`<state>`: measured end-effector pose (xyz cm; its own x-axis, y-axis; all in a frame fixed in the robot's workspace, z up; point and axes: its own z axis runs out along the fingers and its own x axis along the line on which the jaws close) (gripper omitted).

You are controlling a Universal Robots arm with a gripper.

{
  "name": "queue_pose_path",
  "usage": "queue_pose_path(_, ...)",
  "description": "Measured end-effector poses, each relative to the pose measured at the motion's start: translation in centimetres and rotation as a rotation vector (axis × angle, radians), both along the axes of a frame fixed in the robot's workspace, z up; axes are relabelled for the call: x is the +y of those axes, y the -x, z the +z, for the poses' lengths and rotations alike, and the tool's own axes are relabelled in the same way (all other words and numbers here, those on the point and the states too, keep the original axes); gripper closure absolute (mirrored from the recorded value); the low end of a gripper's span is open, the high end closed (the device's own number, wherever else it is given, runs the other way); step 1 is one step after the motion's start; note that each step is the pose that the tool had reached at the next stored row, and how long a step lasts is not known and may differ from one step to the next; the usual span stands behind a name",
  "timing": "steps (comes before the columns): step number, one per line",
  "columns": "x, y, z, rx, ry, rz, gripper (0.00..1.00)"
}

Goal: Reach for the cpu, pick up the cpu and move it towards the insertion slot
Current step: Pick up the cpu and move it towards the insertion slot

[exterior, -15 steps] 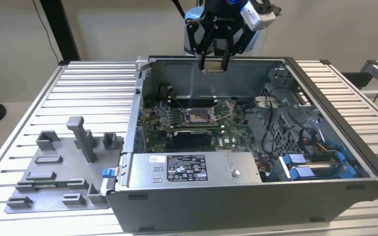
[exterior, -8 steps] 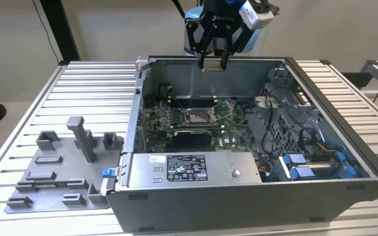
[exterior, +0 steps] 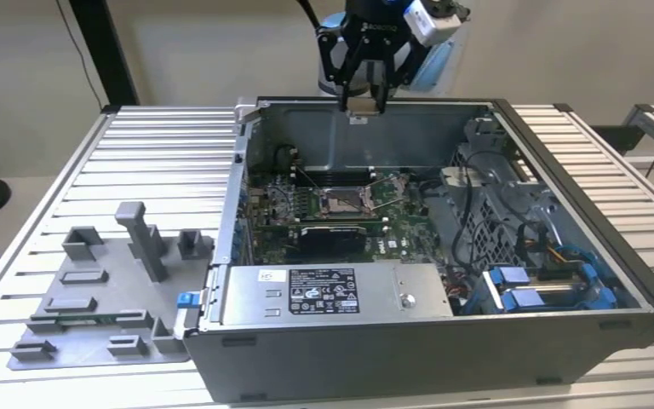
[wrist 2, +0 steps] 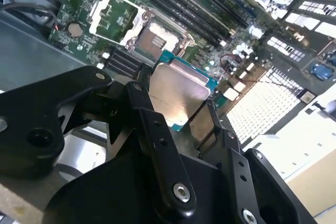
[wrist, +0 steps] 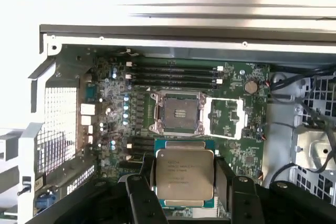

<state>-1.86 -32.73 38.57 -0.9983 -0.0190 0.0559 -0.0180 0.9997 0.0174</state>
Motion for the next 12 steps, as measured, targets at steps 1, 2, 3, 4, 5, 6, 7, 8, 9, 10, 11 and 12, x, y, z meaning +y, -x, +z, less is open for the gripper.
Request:
queue_pose_path(1,0.37,0.0,-0.04,0.0,0.0001,0.0,1.0)
queue_pose_path(2,0.72,0.0,-0.08,0.0,0.0,0.0,1.0)
queue_pose_path(3,1.02,0.0,-0.11,0.0,0.0,0.0,1.0)
queue_pose_path(4,1.31,0.0,-0.13,0.0001,0.0001,0.0,1.0)
queue_pose_path(5,1.55,0.0,-0.16,0.0,0.0001,0.0,1.0)
queue_pose_path(6,1.75,0.0,-0.18,0.0,0.0,0.0,1.0)
queue_pose_path(7,1.89,0.0,-0.19,0.0,0.0001,0.0,1.0)
queue_pose_path(8,2.04,0.0,-0.21,0.0,0.0001,0.0,1.0)
queue_pose_path(9,2.14,0.0,-0.22,0.0,0.0001,0.0,1.0)
queue_pose_path(10,2.21,0.0,-0.22,0.0001,0.0001,0.0,1.0)
queue_pose_path(11,2.22,0.0,-0.22,0.0001,0.0002,0.0,1.0)
queue_pose_path(12,2.22,0.0,-0.22,0.0001,0.0002,0.0,1.0)
